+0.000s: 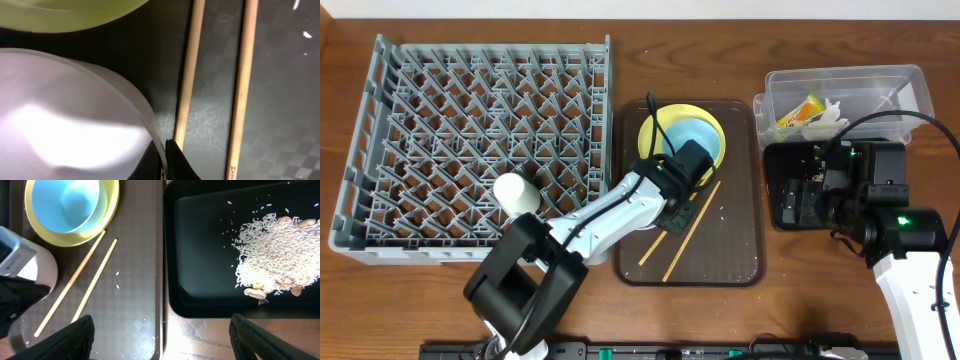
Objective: Sort waste into correct bins and load items into the dishwasher rack
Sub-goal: 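Grasp the pink-white bowl on the tray with the left gripper, then place the pink-white bowl upright in the back of the dish rack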
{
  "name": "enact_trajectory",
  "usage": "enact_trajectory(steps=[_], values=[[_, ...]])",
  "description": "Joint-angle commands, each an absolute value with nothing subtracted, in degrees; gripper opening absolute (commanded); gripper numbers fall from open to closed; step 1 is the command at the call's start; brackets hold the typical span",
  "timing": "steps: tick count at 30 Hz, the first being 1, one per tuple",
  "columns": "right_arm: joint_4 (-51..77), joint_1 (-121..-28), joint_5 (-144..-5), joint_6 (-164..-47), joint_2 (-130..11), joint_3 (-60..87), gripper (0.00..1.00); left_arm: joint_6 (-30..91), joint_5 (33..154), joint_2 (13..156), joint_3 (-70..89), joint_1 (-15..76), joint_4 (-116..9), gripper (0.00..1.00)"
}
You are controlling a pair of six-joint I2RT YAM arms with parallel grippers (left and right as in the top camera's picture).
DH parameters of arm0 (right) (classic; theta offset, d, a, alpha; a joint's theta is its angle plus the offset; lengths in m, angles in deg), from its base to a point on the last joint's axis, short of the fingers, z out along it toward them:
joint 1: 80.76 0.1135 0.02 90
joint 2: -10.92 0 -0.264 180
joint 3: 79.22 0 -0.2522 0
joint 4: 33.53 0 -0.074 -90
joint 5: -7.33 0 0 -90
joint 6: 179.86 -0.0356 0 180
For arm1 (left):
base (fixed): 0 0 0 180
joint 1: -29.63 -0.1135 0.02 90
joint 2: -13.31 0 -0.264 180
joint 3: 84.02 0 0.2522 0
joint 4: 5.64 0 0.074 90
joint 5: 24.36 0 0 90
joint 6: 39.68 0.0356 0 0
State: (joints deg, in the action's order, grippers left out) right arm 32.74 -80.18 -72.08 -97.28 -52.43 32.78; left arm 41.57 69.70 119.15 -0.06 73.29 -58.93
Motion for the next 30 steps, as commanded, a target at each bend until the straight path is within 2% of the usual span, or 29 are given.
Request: enact_trajectory(steps=[1,8,11,15,23,26,30], values=[[32.76,-80.71,-73.32,-97.94,-52.30,32.59,0.84,41.53,72.08,115.13,0.59,73.46,-59.68,0.06],[32.74,-80.71,-73.65,-97.92,-52.30,32.59,0.84,41.81,77.04,101.47,0.64,71.30,-59.39,0.06],[32.74,-80.71,-73.63,-97.94,-52.30,32.59,0.84,42.42,78.88,96.31,0.81,67.04,-59.37,0.06],[32.74,-80.71,-73.63,-97.94,-52.30,32.59,0.85,43.23,87.97,93.10,2.96,56.92,-59.39,0.06],[32.74,-80.71,-73.61,-97.94,-52.30,32.59,0.84,43.21,105.22,98.30,7.81,35.74,-57.62,0.06],[32.72,-80.71,-73.63,-97.94,-52.30,32.59,0.84,42.53,113.50,102.45,9.82,30.23,-56.05,0.06],[32.74,-80.71,-73.61,-97.96,-52.30,32.59,0.84,37.24,126.61,108.99,10.93,24.31,-47.92,0.06]])
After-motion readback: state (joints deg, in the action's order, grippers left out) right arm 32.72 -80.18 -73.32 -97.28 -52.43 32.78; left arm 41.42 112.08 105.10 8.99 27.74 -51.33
